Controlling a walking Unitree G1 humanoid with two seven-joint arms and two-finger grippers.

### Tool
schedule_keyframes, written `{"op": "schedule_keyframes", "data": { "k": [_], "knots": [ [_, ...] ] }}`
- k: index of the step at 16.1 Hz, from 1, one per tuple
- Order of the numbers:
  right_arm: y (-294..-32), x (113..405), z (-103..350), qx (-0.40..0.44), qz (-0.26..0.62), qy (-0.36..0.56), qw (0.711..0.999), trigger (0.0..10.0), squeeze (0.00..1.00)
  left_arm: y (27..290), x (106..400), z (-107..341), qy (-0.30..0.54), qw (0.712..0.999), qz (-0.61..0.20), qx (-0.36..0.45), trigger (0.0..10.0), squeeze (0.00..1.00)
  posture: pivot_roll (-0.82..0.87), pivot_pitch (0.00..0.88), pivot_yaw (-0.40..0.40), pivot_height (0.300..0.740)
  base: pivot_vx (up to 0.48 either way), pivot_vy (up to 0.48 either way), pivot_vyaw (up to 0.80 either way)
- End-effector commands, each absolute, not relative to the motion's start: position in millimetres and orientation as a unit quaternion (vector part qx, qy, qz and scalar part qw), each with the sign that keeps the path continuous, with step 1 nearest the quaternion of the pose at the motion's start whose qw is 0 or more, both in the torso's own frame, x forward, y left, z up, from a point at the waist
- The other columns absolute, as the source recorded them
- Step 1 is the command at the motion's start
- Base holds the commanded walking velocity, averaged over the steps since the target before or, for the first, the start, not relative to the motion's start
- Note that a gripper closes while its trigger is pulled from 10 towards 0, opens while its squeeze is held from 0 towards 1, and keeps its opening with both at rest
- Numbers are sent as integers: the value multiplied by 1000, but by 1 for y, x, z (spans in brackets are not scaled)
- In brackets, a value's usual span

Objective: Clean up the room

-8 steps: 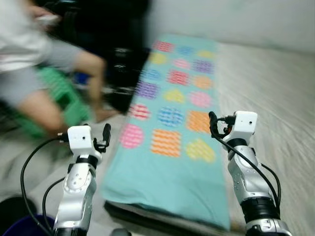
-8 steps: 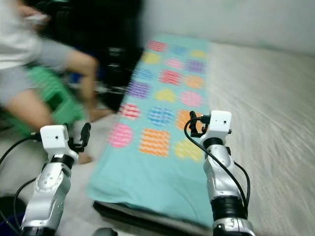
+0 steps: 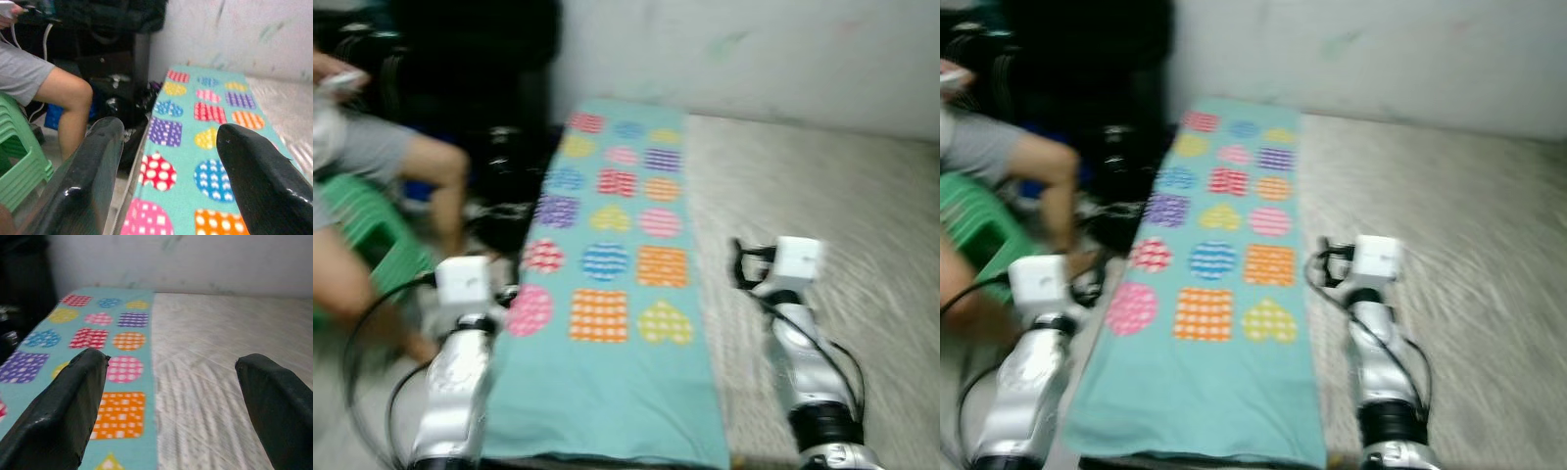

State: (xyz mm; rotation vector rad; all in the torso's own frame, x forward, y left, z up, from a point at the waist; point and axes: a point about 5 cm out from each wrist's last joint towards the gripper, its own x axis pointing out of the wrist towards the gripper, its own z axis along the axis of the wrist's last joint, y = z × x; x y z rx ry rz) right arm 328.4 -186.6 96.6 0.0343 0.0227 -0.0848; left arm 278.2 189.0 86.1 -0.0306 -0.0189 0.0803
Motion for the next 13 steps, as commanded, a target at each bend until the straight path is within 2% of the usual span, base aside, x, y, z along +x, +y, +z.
{"op": "schedule_keyframes", "data": {
  "k": [1,7,13],
  "knots": [
    [-203,323,92,16,-69,21,997,10000,0,177,280,86,-11,1000,22,-19,10000,0,-20,0,-16,740,0,0,-800],
    [-204,317,85,11,-68,27,997,10000,0,176,276,79,-5,999,21,-30,10000,0,-21,0,-16,740,0,0,-800],
    [-193,323,89,8,-40,20,999,10000,0,174,280,82,-9,999,16,-30,10000,0,-17,0,-19,740,0,0,-70]
  ]
}}
